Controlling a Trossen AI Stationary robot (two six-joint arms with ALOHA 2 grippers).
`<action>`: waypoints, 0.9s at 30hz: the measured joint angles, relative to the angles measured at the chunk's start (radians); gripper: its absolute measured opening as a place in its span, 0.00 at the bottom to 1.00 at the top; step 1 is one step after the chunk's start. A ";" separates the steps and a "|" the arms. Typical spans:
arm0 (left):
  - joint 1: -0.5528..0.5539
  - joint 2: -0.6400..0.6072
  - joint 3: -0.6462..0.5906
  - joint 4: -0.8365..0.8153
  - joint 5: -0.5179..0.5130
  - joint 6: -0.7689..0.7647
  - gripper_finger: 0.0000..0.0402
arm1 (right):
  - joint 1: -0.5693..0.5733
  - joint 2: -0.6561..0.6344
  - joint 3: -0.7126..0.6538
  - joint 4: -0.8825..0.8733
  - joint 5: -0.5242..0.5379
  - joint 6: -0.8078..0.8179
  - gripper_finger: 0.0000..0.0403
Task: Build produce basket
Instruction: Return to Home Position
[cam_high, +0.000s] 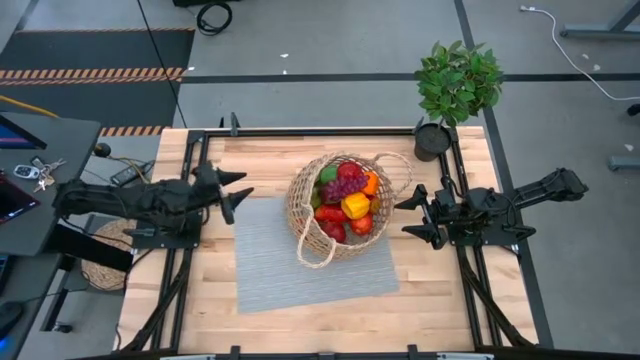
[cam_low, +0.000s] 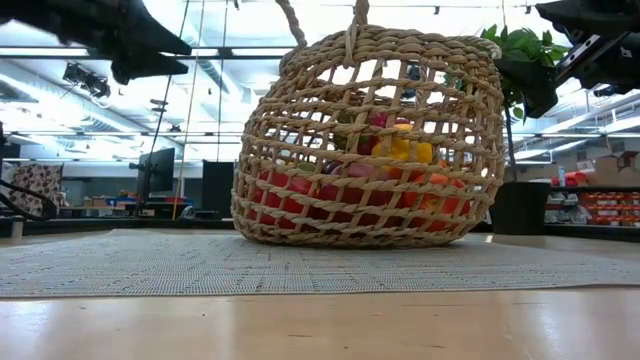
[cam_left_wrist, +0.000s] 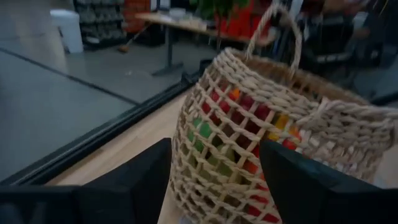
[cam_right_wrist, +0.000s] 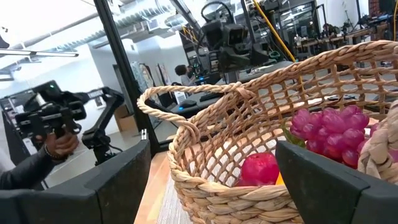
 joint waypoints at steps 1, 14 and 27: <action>0.000 -0.034 -0.029 0.025 0.000 0.001 0.62 | 0.000 0.000 0.000 0.000 0.000 0.000 0.86; -0.014 -0.288 -0.284 0.217 0.001 0.016 0.60 | 0.000 0.000 0.000 0.000 0.000 0.000 0.86; -0.113 -0.308 -0.302 0.215 0.001 0.223 0.57 | 0.000 0.000 0.000 0.000 0.000 0.000 0.86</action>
